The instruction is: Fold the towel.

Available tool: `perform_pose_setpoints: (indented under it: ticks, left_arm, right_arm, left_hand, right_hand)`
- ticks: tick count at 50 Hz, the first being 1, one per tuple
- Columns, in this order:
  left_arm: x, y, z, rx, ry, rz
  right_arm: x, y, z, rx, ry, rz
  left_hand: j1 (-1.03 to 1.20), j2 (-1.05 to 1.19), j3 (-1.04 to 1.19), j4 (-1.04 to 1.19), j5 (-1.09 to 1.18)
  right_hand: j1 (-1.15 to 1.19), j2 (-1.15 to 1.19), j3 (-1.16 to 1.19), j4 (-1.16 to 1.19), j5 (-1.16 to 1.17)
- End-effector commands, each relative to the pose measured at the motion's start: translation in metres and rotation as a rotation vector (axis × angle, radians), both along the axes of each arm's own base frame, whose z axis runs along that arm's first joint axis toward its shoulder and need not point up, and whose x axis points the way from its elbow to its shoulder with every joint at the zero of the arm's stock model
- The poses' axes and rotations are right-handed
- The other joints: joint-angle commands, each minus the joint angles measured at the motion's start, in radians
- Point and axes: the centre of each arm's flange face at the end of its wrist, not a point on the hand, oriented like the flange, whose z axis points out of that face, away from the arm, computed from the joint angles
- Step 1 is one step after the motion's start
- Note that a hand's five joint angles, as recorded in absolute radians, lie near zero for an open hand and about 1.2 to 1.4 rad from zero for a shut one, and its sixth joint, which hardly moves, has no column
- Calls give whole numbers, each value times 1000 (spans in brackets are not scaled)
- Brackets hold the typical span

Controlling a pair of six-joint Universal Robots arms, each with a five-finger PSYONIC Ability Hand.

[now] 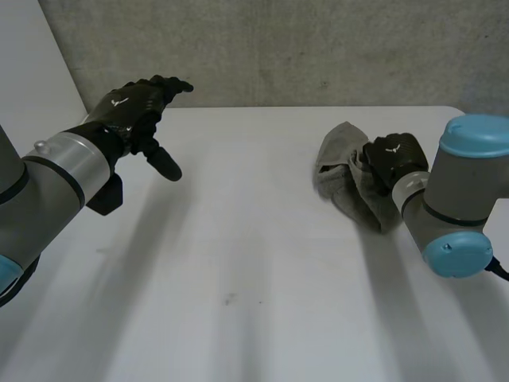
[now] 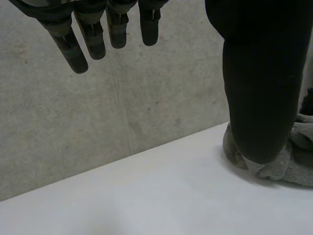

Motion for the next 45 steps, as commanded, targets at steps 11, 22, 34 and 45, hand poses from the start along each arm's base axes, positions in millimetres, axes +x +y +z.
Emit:
perform_pose_setpoints:
  ticks: [11, 22, 34, 45]
  left_arm:
    - [-10, -17, -61, 133, -47, -17]
    - [-33, -22, -109, 154, -13, -117]
    - [-90, 8, -148, 261, 188, -333]
    - [-84, 8, -136, 242, 209, -260]
  right_arm:
    - [2, 47, 127, -210, -352, 149]
    - [34, 134, 164, -239, -411, 454]
    - [50, 178, 175, -149, -552, 576]
    - [32, 153, 183, -212, -553, 436]
  left_hand:
    - [6, 17, 14, 14, -25]
    - [3, 14, 11, 11, -28]
    - [87, 99, 96, 96, 56]
    - [1221, 1232, 1229, 1229, 1190]
  right_hand:
    - [460, 293, 299, 295, 327]
    - [460, 293, 299, 295, 327]
    - [460, 293, 299, 295, 327]
    - [460, 293, 299, 295, 327]
